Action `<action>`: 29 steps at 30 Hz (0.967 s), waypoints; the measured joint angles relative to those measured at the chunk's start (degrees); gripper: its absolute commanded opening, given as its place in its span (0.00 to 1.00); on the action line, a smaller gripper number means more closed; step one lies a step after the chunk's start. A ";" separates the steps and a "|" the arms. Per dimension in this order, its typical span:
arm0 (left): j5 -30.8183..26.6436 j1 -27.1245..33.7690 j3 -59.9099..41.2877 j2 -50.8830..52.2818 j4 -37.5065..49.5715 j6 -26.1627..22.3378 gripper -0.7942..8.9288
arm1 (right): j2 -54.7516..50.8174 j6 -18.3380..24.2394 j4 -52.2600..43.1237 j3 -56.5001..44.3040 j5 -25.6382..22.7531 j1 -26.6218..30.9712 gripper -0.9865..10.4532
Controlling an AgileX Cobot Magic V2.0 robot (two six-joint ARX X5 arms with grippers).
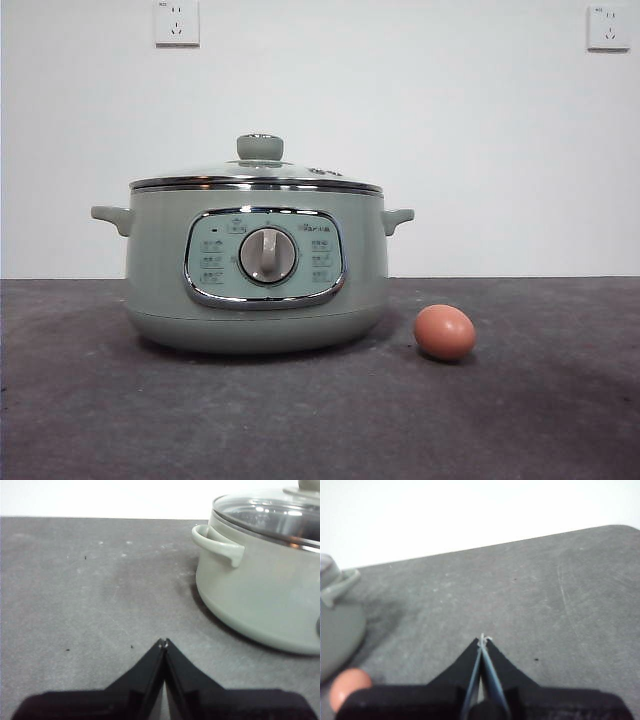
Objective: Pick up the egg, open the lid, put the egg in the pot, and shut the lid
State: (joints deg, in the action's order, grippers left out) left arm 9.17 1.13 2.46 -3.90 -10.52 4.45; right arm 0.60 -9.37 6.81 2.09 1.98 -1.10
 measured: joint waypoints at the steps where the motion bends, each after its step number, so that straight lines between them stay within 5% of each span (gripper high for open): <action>1: 0.02 0.00 1.03 -0.13 -0.42 0.74 0.08 | 0.04 -1.01 0.13 0.63 0.00 0.00 0.08; 8: 1.01 0.00 10.49 -3.02 -4.31 3.15 0.08 | 3.39 -5.73 0.87 9.18 3.04 0.00 0.08; 15: 6.51 0.00 22.32 -9.79 -11.30 3.80 0.08 | 12.44 -5.99 13.20 23.45 8.02 0.00 0.08; 29: 16.55 0.00 46.99 -23.80 -32.15 0.20 0.08 | 30.62 9.60 45.07 55.12 15.93 0.00 0.08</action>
State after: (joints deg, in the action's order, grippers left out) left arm 25.71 1.13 49.45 -27.70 -42.68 4.64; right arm 31.22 0.23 51.88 57.21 17.91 -1.10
